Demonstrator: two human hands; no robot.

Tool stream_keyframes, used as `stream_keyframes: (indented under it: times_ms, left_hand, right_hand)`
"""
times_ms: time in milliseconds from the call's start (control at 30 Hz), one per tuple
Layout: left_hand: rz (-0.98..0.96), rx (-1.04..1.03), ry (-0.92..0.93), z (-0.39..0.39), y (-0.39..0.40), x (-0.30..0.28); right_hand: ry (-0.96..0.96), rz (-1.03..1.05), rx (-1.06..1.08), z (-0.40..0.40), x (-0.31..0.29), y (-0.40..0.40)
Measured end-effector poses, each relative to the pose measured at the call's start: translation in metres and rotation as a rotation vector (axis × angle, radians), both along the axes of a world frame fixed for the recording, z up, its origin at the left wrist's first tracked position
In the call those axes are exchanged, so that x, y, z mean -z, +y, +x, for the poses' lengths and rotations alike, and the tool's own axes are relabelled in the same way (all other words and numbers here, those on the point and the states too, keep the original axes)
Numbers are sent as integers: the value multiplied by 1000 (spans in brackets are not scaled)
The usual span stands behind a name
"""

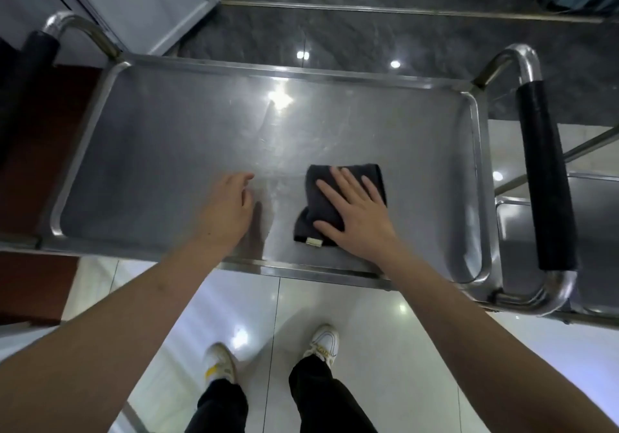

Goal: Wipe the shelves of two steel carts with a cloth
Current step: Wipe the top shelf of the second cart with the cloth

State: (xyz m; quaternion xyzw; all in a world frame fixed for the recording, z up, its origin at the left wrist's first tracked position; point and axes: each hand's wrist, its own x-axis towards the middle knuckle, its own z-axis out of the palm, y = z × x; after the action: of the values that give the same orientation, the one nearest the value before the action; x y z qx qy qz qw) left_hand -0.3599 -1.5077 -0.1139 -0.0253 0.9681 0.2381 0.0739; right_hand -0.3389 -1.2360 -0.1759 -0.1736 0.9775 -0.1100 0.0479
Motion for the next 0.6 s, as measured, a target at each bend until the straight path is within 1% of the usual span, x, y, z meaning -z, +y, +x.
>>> stream_keyframes:
  times_ms: [100,200,333,400,500,600]
  left_hand:
    - [-26,-13,18,16,-20,6]
    - [-5,-37,11,29,-43,8]
    - [-5,-51,22,43,-76,13]
    - [-8,-63,34,48,-90,14]
    - [33,-81,68,60,-110,12]
    - [39,-89,73,82,-130,15]
  right_hand:
    - [11,17,170,4,2,22]
    - [-5,56,261,-21,-1,19]
    - [-22,74,374,-74,-7,-23]
    - [-31,52,415,-99,-9,-54]
    - [-56,34,381,-116,-11,-107]
    - [-60,35,237,-104,-11,-163]
